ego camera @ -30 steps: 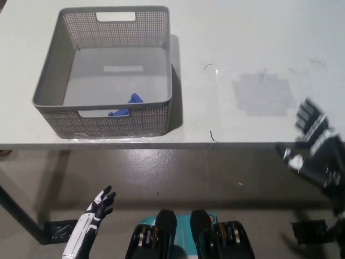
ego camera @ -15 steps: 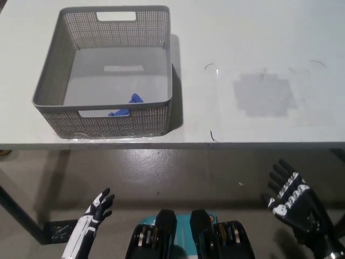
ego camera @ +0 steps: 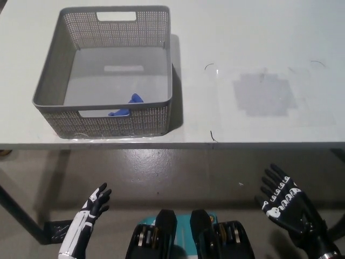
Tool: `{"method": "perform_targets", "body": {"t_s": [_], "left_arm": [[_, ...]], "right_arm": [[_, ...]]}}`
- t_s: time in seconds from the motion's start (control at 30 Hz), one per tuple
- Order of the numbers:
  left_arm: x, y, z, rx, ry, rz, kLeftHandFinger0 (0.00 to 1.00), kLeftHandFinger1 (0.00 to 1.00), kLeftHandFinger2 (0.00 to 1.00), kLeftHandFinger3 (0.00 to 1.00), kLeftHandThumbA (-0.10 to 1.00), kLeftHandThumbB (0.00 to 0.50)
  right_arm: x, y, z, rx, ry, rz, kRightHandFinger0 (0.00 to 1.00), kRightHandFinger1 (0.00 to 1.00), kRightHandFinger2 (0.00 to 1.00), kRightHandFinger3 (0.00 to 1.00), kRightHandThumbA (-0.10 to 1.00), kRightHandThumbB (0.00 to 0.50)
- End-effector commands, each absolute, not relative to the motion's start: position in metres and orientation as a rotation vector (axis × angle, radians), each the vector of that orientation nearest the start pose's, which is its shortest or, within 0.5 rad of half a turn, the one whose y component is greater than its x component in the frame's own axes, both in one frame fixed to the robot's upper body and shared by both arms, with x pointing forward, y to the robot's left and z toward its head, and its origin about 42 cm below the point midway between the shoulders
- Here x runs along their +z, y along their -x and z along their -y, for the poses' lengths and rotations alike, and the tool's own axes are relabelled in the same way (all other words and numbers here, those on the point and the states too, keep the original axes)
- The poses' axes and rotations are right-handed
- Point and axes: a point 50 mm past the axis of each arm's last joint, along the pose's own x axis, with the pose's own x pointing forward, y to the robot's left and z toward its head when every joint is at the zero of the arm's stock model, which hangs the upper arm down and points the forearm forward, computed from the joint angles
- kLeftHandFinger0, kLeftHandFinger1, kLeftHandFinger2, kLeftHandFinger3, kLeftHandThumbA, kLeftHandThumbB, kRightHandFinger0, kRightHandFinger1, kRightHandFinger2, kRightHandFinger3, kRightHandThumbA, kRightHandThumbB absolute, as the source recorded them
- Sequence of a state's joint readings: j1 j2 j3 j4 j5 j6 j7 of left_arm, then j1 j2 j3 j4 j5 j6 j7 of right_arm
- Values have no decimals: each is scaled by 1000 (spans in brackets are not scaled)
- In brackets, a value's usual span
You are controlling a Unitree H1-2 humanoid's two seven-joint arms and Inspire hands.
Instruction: Use the right hand to pick up a chess pieces and put it into a container on the left hand side
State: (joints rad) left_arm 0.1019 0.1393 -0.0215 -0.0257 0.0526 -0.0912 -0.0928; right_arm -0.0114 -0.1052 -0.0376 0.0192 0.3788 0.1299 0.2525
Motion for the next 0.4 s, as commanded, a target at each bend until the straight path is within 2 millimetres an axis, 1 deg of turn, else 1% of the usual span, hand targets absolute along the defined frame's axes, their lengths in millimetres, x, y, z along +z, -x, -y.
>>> {"method": "perform_targets", "body": {"t_s": [0.0,0.07,0.1,0.17,0.2,0.3,0.33,0.37], "left_arm": [[93,-250,-255,-100,-180,53,1000,1000,1000,1000,1000,38],[96,-253,-255,-102,-178,58,1000,1000,1000,1000,1000,27],[96,-251,-255,-105,-191,57,1000,1000,1000,1000,1000,22],[96,-251,-254,-102,-192,58,1000,1000,1000,1000,1000,22],[95,-252,-255,-97,-189,57,1000,1000,1000,1000,1000,31],[95,-253,-255,-98,-175,54,1000,1000,1000,1000,1000,27],[97,-252,-256,-94,-175,56,1000,1000,1000,1000,1000,9],[97,-250,-256,-94,-174,55,1000,1000,1000,1000,1000,9]], "right_arm": [[98,-285,239,274,-284,-46,1000,1000,1000,1000,680,193],[97,-288,237,272,-286,-41,1000,1000,1000,1000,671,192],[96,-286,237,270,-274,-42,1000,1000,1000,1000,686,192],[97,-287,238,269,-266,-40,1000,1000,1000,1000,694,201],[97,-287,238,273,-268,-44,1000,1000,1000,1000,695,201],[96,-288,239,266,-270,-52,1000,1000,1000,1000,690,202],[96,-290,238,266,-260,-51,1000,1000,1000,1000,692,203],[95,-289,238,266,-257,-52,1000,1000,1000,1000,693,203]]}}
